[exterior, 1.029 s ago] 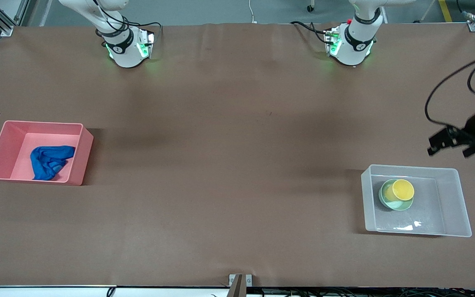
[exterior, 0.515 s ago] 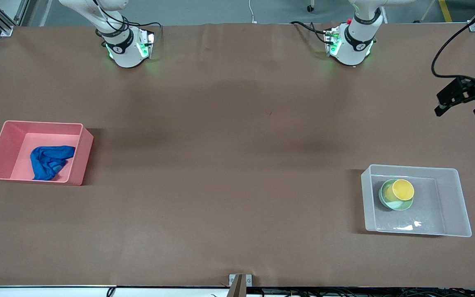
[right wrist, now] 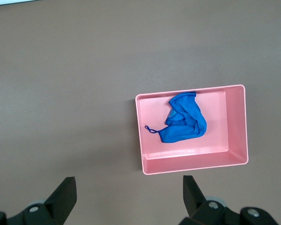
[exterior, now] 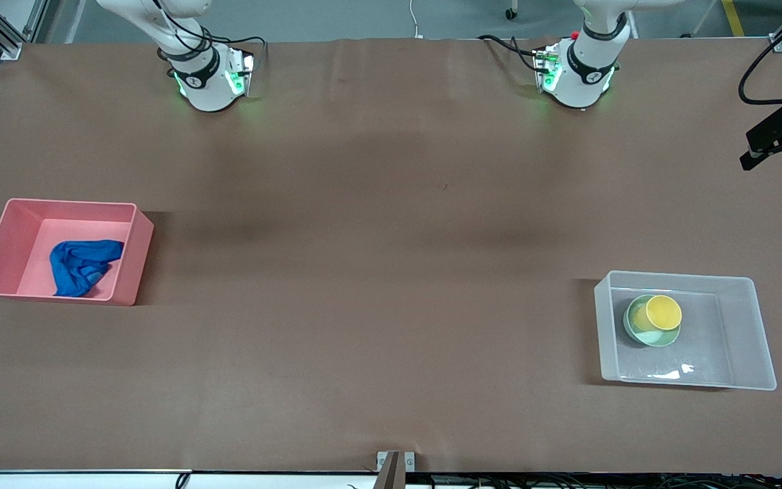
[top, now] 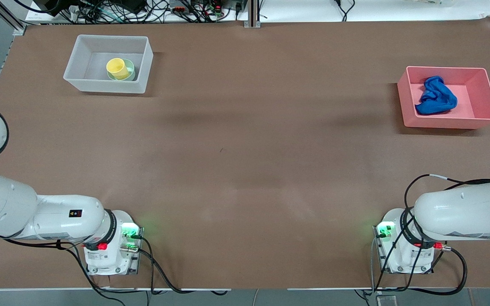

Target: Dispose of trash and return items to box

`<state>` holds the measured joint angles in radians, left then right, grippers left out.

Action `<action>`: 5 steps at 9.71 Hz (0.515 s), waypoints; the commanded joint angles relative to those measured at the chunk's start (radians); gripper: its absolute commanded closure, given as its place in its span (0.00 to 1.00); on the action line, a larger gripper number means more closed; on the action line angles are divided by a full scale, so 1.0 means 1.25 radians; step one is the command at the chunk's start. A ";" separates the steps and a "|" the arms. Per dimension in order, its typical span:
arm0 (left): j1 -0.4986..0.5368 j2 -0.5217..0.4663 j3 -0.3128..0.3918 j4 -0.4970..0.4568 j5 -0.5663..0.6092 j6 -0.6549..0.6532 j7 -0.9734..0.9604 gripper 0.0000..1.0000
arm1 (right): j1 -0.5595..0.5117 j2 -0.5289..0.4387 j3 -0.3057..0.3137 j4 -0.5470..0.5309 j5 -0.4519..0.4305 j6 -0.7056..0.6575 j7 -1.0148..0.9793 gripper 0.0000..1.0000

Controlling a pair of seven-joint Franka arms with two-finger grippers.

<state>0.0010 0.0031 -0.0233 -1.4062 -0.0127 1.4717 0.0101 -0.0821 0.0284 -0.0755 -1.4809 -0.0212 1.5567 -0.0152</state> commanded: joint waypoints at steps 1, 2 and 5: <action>0.004 -0.026 -0.017 -0.063 0.009 -0.003 -0.019 0.00 | 0.001 -0.008 0.006 -0.003 0.001 0.003 0.000 0.00; 0.004 -0.026 -0.018 -0.064 0.009 -0.003 -0.019 0.00 | 0.001 -0.009 0.008 -0.003 0.001 0.004 0.000 0.00; 0.003 -0.021 -0.023 -0.065 -0.011 -0.005 0.003 0.00 | 0.001 -0.009 0.009 -0.003 0.001 0.004 0.000 0.00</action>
<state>0.0000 -0.0154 -0.0427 -1.4448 -0.0155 1.4687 0.0011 -0.0790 0.0284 -0.0703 -1.4787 -0.0212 1.5590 -0.0151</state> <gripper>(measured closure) 0.000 0.000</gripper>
